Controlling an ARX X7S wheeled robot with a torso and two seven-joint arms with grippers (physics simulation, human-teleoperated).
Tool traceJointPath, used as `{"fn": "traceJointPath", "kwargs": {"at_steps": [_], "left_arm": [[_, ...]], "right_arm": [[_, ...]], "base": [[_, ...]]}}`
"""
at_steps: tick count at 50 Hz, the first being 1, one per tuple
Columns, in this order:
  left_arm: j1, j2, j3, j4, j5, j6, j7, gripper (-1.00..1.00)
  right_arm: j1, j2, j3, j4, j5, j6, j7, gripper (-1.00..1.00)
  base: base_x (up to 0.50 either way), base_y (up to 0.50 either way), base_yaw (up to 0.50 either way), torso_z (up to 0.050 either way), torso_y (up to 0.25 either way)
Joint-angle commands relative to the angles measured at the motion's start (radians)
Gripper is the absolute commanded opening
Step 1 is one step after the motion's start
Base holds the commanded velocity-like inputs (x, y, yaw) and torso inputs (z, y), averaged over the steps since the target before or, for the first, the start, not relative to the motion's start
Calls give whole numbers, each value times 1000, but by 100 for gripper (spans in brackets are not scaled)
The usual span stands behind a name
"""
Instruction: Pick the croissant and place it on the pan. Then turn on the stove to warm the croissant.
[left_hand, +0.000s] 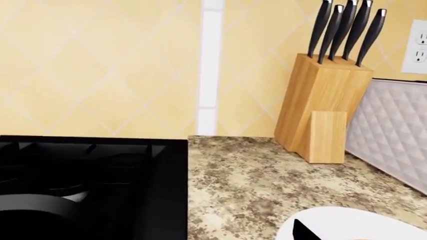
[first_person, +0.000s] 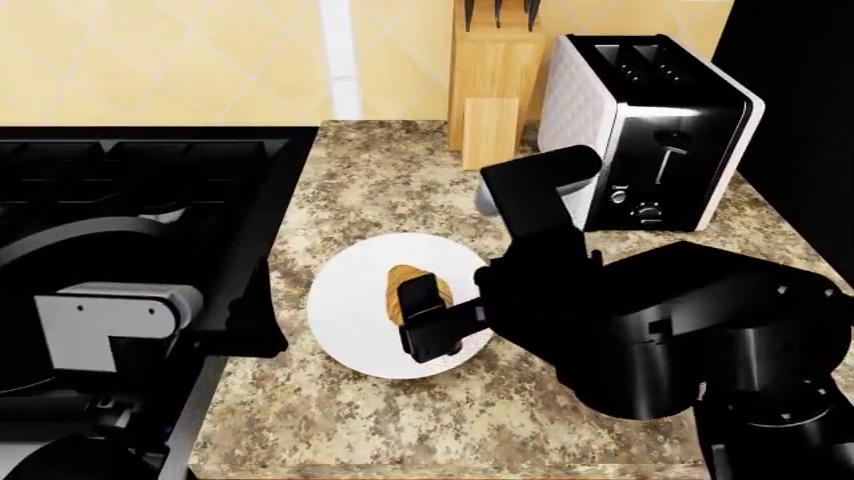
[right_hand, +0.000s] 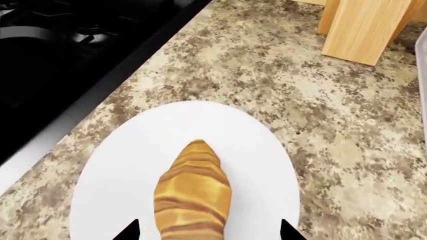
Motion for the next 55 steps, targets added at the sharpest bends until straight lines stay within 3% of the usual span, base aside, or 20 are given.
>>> {"fn": "traceJointPath", "kwargs": {"at_steps": [1, 55], "left_arm": [[-14, 0, 11, -55, 10, 35, 13, 100], [-4, -10, 17, -86, 5, 65, -5, 100]], "right_arm": [[45, -18, -35, 84, -65, 22, -74, 100], [56, -30, -132, 165, -265, 3, -310, 100]], "base": [[0, 0, 0, 0, 0], [0, 0, 0, 0, 0]]}}
